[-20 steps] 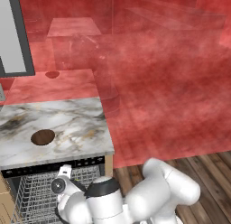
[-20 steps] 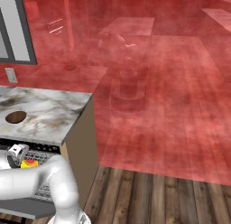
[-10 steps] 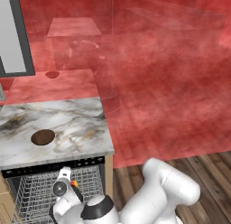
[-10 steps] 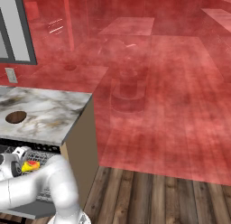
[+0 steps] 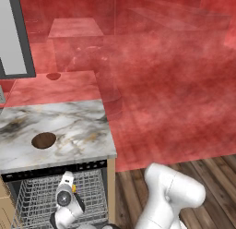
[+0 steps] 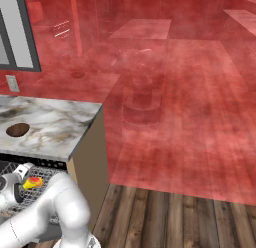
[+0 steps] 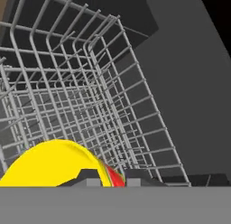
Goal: Pick up the cup and bowl from the counter, place them in the dishwasher, and close the dishwasher door.
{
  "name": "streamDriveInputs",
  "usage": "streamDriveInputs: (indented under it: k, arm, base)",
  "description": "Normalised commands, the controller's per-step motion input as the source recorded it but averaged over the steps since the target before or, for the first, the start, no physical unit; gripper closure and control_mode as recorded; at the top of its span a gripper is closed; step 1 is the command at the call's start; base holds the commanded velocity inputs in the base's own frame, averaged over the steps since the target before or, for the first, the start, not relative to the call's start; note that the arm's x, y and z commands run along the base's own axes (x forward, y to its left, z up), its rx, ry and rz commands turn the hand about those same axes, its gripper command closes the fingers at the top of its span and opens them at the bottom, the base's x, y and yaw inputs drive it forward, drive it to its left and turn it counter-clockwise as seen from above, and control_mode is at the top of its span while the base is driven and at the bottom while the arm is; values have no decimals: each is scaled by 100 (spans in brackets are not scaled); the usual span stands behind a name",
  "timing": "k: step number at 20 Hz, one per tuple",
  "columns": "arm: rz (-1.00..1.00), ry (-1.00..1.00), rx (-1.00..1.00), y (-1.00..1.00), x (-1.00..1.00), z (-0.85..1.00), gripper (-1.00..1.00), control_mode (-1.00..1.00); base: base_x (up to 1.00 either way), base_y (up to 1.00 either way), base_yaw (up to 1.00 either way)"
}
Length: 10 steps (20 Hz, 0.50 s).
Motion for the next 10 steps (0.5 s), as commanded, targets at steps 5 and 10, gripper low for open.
streamDriveInputs:
  k: [5,10]
  arm:
    - [0,-9,1,22,-27,46,-100,-100]
    - [0,0,4,31,-13,73,-100,-100]
  base:
    - [0,0,0]
    - [0,0,0]
